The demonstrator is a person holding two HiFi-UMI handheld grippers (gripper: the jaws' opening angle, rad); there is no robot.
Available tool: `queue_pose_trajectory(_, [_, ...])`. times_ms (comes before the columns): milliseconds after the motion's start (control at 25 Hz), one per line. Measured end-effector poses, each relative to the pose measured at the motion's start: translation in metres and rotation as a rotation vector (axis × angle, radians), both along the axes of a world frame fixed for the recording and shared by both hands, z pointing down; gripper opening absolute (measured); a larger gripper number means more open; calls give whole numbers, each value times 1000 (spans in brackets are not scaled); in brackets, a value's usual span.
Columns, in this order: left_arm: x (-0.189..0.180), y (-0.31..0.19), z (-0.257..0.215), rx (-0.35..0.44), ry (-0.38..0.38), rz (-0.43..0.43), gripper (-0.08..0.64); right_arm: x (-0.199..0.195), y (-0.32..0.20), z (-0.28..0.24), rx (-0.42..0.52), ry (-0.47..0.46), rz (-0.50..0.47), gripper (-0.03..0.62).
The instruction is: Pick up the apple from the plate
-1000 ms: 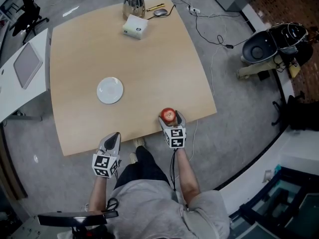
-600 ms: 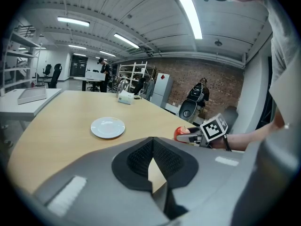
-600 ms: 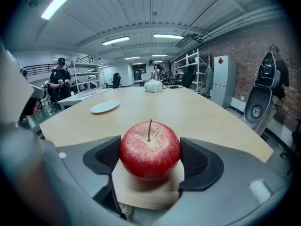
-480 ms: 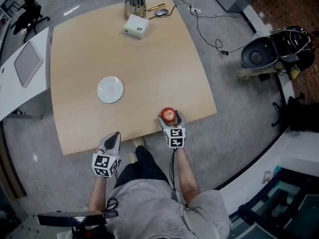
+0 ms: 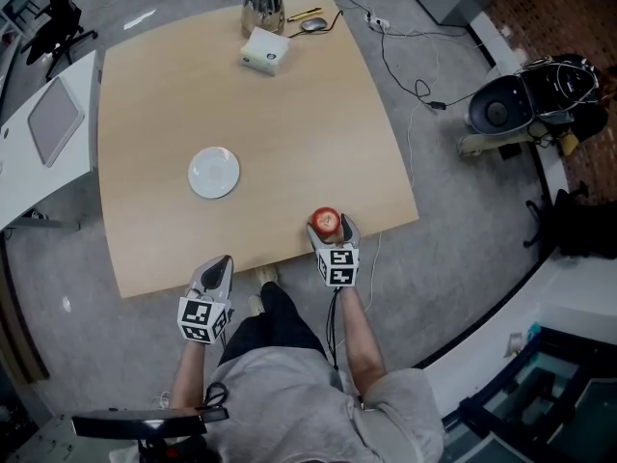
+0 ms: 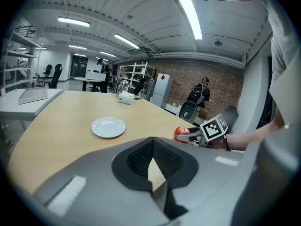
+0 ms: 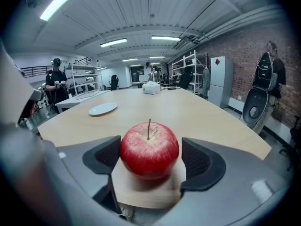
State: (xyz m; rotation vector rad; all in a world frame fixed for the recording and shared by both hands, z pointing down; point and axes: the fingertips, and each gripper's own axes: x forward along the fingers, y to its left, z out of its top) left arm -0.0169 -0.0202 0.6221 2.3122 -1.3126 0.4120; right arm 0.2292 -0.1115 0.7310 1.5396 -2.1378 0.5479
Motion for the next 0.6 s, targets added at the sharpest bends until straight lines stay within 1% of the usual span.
queue_pose_trajectory(120, [0,1,-2,2,0,-1,20,2,1,-2,2,-9,5,408])
queue_pose_trajectory(600, [2,8,-7,16,8,-8,20,3,6,-17,16,-24,2,408])
